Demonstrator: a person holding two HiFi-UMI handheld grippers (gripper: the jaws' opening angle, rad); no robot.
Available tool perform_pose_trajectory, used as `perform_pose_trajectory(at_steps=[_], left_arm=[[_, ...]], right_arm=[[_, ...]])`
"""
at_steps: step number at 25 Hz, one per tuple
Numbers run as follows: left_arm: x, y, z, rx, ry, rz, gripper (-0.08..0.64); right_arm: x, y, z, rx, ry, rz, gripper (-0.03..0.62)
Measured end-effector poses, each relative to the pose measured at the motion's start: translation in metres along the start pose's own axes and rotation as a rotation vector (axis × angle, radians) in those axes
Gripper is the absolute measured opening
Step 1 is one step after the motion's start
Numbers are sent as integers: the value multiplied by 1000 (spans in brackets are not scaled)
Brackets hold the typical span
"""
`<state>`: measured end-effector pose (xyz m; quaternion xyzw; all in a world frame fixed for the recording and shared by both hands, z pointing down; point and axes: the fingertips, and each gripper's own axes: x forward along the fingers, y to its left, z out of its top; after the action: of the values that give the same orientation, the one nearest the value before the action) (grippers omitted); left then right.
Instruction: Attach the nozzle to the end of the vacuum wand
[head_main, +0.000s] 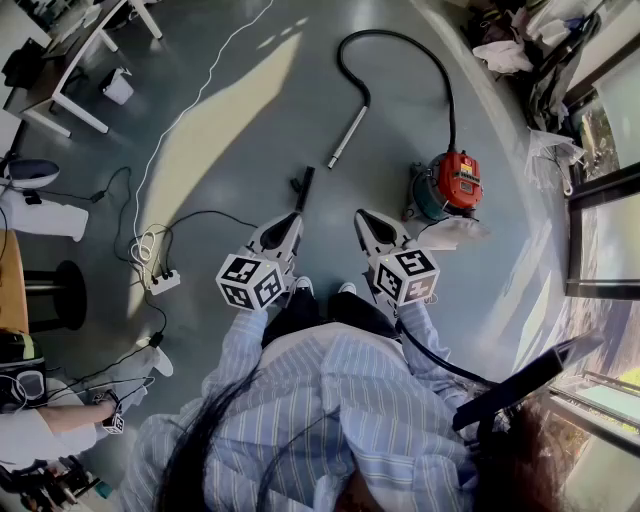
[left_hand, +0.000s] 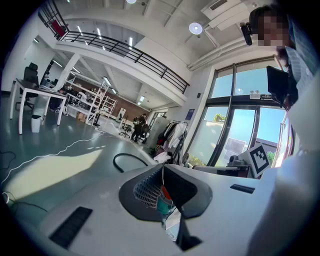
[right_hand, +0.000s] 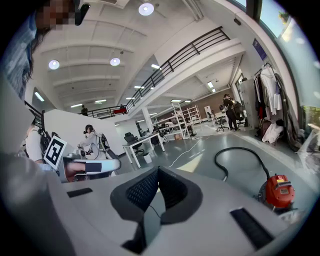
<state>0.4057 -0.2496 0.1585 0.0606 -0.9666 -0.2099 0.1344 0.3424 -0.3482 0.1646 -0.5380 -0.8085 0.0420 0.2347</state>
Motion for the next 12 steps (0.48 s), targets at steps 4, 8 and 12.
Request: perform_pose_trajectory(at_steps=[4, 8, 12], left_arm=[[3, -2, -3, -3, 5, 3, 6], [5, -5, -7, -12, 11, 9, 6], [8, -7, -11, -22, 18, 16, 6]], right_arm=[[-2, -5, -3, 8, 2, 0, 5], [-6, -8, -5, 11, 4, 2, 5], [-9, -14, -6, 20, 0, -3, 5]])
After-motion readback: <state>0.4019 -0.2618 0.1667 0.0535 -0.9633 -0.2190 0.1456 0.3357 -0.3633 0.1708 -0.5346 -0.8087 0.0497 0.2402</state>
